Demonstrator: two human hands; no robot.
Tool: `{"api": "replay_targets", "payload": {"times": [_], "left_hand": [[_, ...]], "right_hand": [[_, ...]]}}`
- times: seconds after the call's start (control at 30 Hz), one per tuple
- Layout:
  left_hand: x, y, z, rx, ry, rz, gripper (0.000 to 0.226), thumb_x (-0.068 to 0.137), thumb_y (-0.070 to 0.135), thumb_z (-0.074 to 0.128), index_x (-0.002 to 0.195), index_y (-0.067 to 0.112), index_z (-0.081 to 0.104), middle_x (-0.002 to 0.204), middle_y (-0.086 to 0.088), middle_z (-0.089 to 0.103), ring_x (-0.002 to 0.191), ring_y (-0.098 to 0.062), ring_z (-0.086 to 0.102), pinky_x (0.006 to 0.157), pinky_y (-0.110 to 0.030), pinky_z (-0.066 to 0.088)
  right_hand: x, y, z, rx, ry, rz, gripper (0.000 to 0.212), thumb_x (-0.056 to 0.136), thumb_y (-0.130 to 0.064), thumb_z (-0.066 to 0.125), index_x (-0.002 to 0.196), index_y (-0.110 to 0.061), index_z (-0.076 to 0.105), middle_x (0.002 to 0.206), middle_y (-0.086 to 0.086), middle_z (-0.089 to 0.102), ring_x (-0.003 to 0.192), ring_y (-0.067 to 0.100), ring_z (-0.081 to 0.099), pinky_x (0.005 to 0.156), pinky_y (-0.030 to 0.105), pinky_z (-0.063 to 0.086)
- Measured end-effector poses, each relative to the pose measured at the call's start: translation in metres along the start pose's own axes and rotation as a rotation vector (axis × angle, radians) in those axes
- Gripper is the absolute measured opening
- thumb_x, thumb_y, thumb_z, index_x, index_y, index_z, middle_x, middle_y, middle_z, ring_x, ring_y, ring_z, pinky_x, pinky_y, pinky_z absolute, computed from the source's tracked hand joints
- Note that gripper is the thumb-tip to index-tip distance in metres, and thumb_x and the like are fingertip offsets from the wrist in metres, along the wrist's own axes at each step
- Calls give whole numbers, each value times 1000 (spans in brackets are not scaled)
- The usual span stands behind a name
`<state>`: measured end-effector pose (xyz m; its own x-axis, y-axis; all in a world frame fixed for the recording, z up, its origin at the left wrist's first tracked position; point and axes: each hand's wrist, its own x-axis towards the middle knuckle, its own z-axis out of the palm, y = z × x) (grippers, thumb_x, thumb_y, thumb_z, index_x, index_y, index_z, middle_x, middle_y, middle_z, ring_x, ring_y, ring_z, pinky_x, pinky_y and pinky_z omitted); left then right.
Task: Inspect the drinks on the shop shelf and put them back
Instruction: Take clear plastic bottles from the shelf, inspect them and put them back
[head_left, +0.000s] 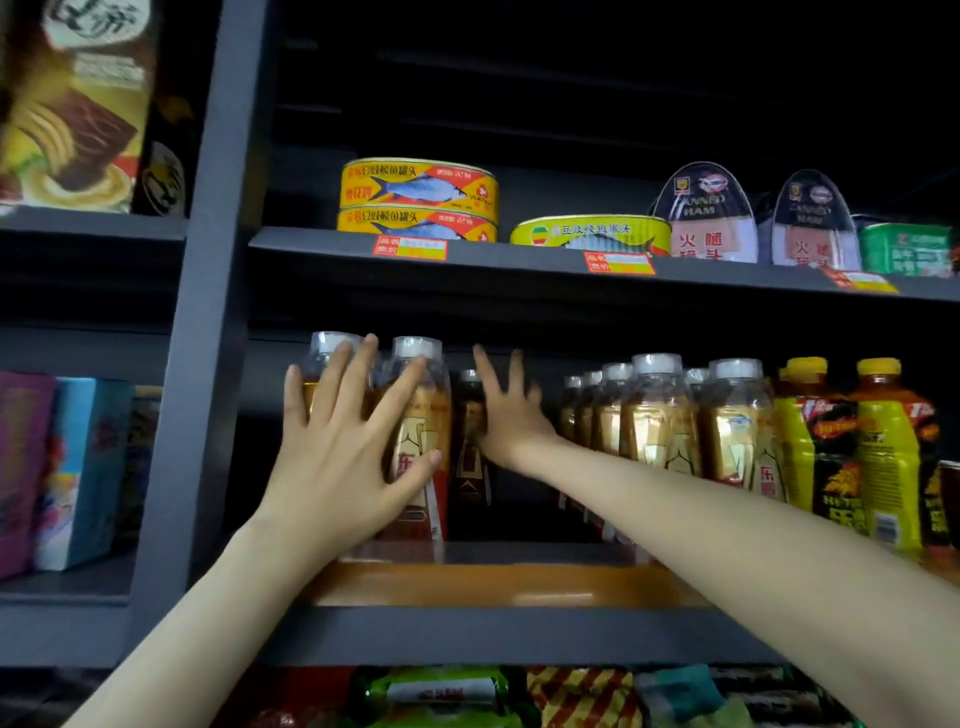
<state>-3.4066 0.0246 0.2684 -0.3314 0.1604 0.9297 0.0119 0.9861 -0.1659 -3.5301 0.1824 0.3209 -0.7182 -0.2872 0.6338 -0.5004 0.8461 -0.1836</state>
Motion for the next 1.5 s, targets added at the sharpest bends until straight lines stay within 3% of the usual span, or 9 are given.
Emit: {"api": "replay_targets", "payload": {"times": [0.23,0.47,0.63,0.7,0.8,0.87,1.17,1.3,1.5], "left_hand": [[-3,0,5,14,64,26,76,88,64,32,152,23,28,156,-19,25,145,-34,16,112,-63,11],[-4,4,11,61,87,28,77,87,58,35,152,17,28,154,-21,28,143,-37,22,109,-68,13],[-5,4,10,91,63,22,77,88,58,36,152,16,27,153,-20,31,144,-35,22,110,-68,12],[-6,3,12,85,72,20,76,89,59,34,153,18,22,154,-18,31,146,-32,19,113,-63,8],[-7,2,13,92,77,20,75,91,60,31,153,21,17,154,-17,32,146,-30,16,115,-58,4],[-6,2,13,97,88,21,75,91,60,32,153,20,20,154,-16,33,146,-30,17,115,-58,4],[-6,4,16,104,116,28,74,90,57,34,150,15,31,149,-19,40,143,-35,29,112,-62,11],[-4,3,16,75,101,21,75,89,58,33,151,16,29,150,-18,38,144,-34,26,112,-62,9],[-1,5,6,60,56,33,75,87,57,35,148,15,37,147,-20,42,140,-37,30,111,-64,14]], "right_hand": [[42,19,47,98,-113,-37,114,84,-42,70,138,-55,-29,151,2,-40,140,42,-25,114,60,11],[45,34,63,124,-168,59,116,88,-12,68,136,-60,-26,147,-2,-46,140,44,-22,109,57,29],[63,24,60,114,-150,-28,110,85,-34,69,141,-56,-23,151,-3,-41,139,45,-27,112,64,21],[70,21,63,102,-146,-18,110,85,-34,69,140,-57,-24,153,-4,-38,142,47,-18,109,63,27],[72,22,66,163,-162,55,106,90,-19,65,142,-54,-21,152,5,-39,140,47,24,96,46,48],[69,20,63,182,-158,87,99,93,-17,61,145,-52,-16,153,6,-36,134,45,37,93,43,49],[23,26,25,172,-34,-32,93,92,-6,58,148,-53,0,158,0,-25,140,42,28,105,42,40],[-6,30,-2,125,61,-112,100,88,-5,64,145,-58,1,158,-5,-25,136,39,36,96,40,50],[-70,32,-35,2,248,-311,96,90,-10,65,146,-56,2,159,-7,-22,141,32,30,96,41,49]]}}
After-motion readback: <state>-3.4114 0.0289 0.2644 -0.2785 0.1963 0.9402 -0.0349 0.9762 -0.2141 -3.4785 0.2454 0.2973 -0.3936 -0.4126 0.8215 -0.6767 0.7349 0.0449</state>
